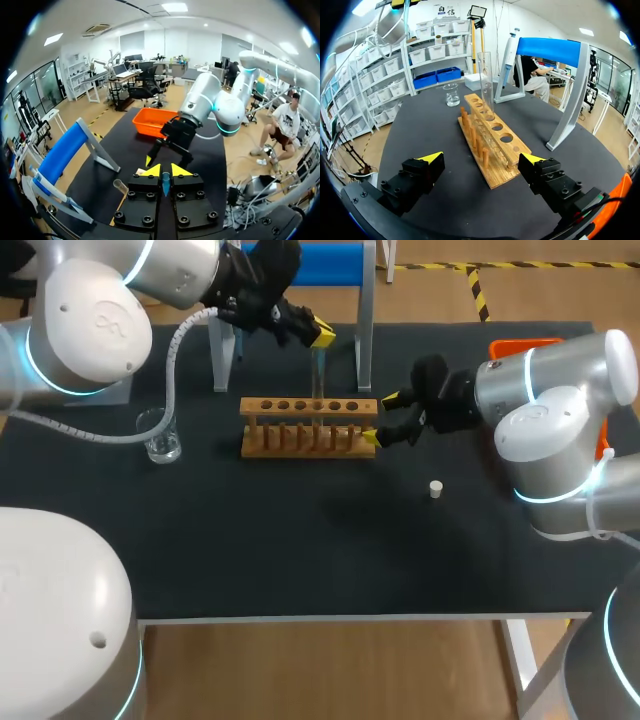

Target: Invert the test tube, pick up the pipette, mount the tip to pipette, aspirate from beaker and dispense into the tube, eject the tip, return the pipette, and cap with the stopper.

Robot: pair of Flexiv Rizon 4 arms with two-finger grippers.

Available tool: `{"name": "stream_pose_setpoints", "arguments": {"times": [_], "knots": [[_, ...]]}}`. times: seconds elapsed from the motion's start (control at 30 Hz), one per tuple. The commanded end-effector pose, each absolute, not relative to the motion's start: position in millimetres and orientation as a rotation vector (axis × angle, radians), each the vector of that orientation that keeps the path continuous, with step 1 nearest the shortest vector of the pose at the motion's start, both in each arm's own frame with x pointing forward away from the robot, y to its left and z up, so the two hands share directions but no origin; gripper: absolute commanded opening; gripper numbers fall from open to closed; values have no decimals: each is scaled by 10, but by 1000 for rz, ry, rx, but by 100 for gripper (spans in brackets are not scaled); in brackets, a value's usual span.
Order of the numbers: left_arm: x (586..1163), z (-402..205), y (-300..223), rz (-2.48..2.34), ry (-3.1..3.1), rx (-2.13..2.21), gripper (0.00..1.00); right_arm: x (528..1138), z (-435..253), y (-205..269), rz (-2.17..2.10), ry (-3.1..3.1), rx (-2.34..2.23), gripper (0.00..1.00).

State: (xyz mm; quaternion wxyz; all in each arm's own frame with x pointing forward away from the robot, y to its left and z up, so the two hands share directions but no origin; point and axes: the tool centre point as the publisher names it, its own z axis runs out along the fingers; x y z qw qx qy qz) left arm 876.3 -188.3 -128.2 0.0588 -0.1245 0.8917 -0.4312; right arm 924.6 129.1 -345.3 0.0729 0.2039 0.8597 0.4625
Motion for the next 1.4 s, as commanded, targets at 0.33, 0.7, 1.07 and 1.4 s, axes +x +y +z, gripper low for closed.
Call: {"name": "stream_pose_setpoints", "arguments": {"times": [0.33, 0.7, 1.07, 1.4], "knots": [[8766, -1272, -1878, -1302, 2706, -378, 0, 9079, -3145, 1058, 1527, 2511, 564, 100], [8766, -1272, -1878, -1302, 2706, -378, 0, 8661, -2650, 772, 1784, 2406, 269, 100], [8766, -1272, -1878, -1302, 2706, -378, 0, 8446, -2265, 967, 2021, 2285, -36, 100], [8766, -1272, -1878, -1302, 2706, -378, 0, 8427, -2032, 1423, 2157, 2250, -184, 100]]}}
